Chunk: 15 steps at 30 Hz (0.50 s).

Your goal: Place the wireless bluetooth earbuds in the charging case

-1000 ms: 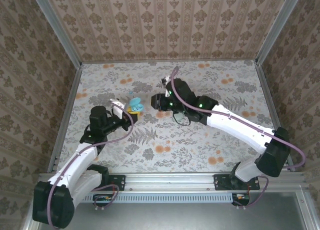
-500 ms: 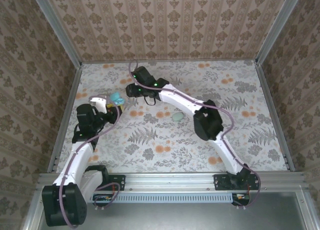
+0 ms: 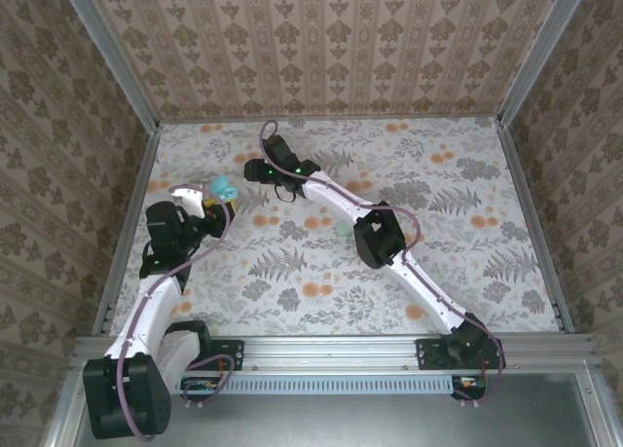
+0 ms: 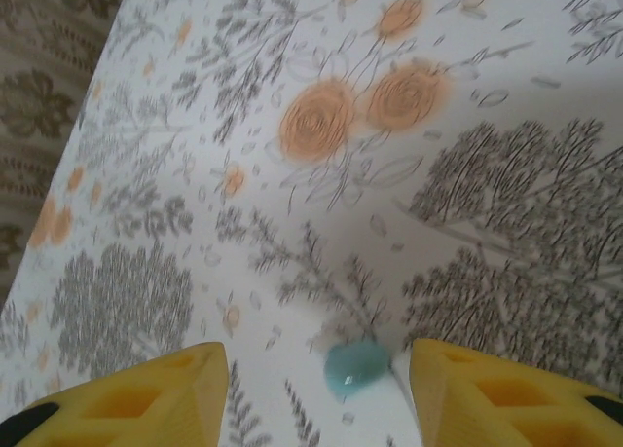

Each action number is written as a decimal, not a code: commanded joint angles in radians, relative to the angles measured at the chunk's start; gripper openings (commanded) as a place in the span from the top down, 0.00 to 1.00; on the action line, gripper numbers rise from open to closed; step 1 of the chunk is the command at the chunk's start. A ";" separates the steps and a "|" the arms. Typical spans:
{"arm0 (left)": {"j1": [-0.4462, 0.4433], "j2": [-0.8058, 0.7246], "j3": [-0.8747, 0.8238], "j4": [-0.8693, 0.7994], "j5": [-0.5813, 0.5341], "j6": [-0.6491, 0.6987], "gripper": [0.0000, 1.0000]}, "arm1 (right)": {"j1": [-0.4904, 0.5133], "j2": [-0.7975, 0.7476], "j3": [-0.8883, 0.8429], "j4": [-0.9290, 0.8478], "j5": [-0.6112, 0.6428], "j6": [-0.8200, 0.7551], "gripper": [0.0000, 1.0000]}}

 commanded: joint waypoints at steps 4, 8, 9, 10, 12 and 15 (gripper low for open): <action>0.005 -0.022 -0.024 0.058 0.009 -0.030 0.95 | 0.001 0.079 0.075 0.123 0.029 0.114 0.45; 0.006 -0.031 -0.027 0.065 0.009 -0.035 0.95 | 0.008 0.108 0.098 0.141 0.033 0.131 0.45; 0.006 -0.033 -0.028 0.064 0.010 -0.035 0.95 | 0.010 0.113 0.098 0.142 0.035 0.131 0.45; 0.006 -0.036 -0.028 0.065 0.010 -0.035 0.95 | 0.013 0.116 0.098 0.142 0.038 0.128 0.45; 0.006 -0.043 -0.030 0.065 0.012 -0.037 0.94 | 0.019 0.120 0.098 0.140 0.043 0.120 0.45; 0.005 -0.057 -0.033 0.063 0.009 -0.040 0.94 | 0.028 0.128 0.098 0.133 0.042 0.116 0.45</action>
